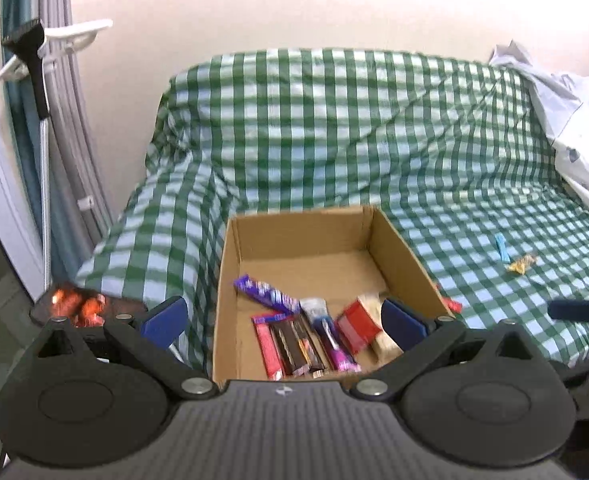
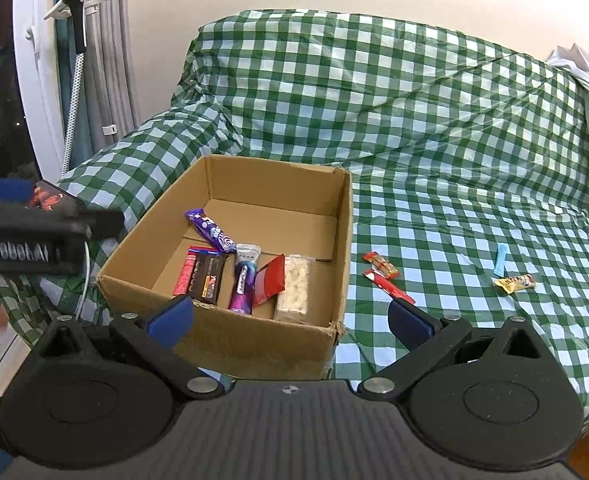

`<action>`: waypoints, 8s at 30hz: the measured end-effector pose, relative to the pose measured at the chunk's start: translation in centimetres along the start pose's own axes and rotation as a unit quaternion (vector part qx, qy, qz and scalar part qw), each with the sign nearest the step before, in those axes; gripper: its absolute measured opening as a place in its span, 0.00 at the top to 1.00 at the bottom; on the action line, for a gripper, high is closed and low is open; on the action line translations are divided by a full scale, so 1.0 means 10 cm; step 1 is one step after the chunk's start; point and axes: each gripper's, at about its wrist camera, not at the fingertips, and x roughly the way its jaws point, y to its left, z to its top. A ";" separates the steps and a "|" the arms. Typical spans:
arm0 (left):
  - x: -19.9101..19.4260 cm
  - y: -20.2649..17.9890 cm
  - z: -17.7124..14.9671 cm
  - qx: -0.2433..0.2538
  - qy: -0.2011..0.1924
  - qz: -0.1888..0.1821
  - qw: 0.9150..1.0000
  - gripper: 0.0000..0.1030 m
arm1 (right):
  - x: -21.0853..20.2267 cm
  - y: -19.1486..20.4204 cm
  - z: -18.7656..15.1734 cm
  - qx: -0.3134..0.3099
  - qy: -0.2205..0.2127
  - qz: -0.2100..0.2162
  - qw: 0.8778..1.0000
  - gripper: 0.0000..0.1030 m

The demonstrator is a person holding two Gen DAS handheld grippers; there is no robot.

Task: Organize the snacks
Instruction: 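Pull both open tools back from the box, then grasp the red-gold candy with the left tool while the right tool grasps the yellow snack stick, then carry the red-gold candy and yellow snack stick with both tools over the box, then open both tools to drop the candy and snack stick into the box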

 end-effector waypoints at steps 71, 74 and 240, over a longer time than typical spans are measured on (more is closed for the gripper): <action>0.67 -0.86 0.73 -0.010 0.059 -0.072 0.996 0.00 | -0.02 -1.35 -0.19 0.098 -0.019 -0.126 0.987 0.01; 0.87 -1.24 0.83 0.000 0.080 -0.083 0.993 0.00 | -0.01 -1.79 -0.21 0.135 -0.022 -0.147 0.980 0.01; 1.43 0.41 0.27 -0.202 0.174 -0.074 0.961 0.83 | 1.13 0.14 0.43 -0.012 0.059 0.025 0.998 0.85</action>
